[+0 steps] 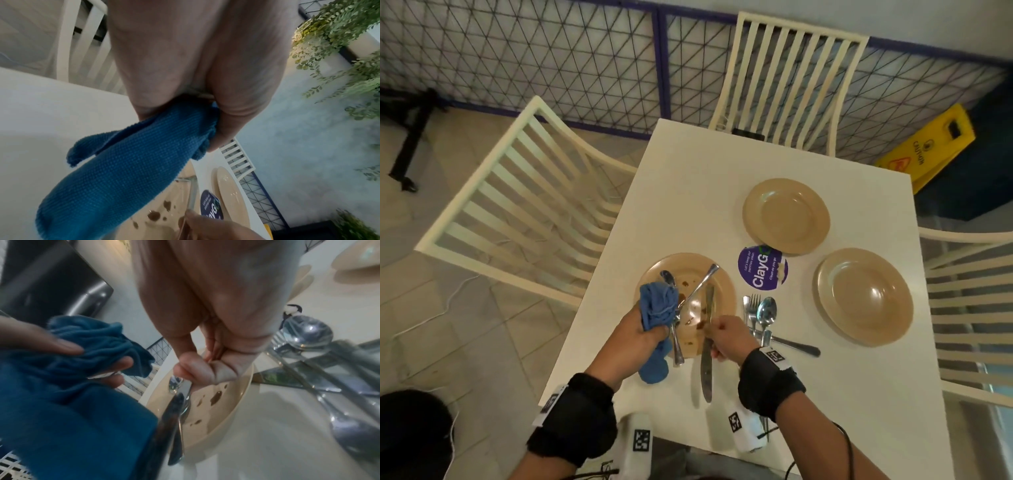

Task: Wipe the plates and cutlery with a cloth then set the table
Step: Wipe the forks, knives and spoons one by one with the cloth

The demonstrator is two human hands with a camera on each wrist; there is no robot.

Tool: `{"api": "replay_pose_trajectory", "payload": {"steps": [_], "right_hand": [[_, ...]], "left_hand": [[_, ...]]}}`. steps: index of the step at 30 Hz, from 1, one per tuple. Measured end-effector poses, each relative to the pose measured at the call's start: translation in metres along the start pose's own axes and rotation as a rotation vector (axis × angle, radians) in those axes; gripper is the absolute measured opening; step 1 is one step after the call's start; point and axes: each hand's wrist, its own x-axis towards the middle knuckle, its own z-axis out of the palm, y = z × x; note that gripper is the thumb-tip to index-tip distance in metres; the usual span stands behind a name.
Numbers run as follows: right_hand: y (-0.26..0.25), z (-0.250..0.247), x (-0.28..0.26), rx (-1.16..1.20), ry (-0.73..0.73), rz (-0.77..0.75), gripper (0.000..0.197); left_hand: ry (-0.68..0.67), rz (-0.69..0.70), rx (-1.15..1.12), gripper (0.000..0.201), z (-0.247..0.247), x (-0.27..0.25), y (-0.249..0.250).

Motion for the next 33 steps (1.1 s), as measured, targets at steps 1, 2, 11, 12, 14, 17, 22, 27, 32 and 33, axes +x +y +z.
{"api": "replay_pose_trajectory", "payload": {"steps": [1, 2, 11, 12, 14, 17, 22, 27, 32, 33], "right_hand": [[0.000, -0.004, -0.008, 0.018, -0.002, -0.037, 0.022], [-0.001, -0.008, -0.016, 0.033, -0.002, -0.080, 0.021], [-0.001, -0.037, -0.055, -0.129, 0.073, -0.372, 0.015], [-0.002, -0.040, -0.059, -0.162, 0.080, -0.400, 0.014], [-0.002, -0.046, -0.067, -0.206, 0.081, -0.459, 0.008], [-0.001, -0.059, -0.079, -0.236, 0.110, -0.496, 0.009], [0.003, -0.076, -0.094, -0.206, 0.071, -0.526, 0.010], [0.005, -0.084, -0.095, -0.172, 0.088, -0.537, 0.008], [0.003, -0.083, -0.088, -0.151, 0.120, -0.594, 0.008], [0.004, -0.081, -0.088, -0.146, 0.114, -0.576, 0.011]], "left_hand": [[-0.005, 0.015, -0.016, 0.031, 0.006, 0.003, 0.002], [-0.004, 0.029, -0.034, 0.039, 0.013, 0.006, 0.005], [-0.077, -0.003, -0.218, 0.049, 0.081, 0.015, 0.026], [-0.079, 0.006, -0.223, 0.041, 0.084, 0.015, 0.030], [-0.033, 0.031, -0.213, 0.031, 0.086, 0.018, 0.038], [0.029, 0.085, -0.146, 0.034, 0.089, 0.025, 0.053], [0.163, 0.158, -0.260, 0.022, 0.094, 0.030, 0.084], [0.116, 0.124, -0.319, 0.026, 0.106, 0.022, 0.077], [0.036, 0.086, -0.441, 0.022, 0.122, 0.005, 0.065], [0.040, 0.088, -0.448, 0.021, 0.119, 0.007, 0.066]]}}
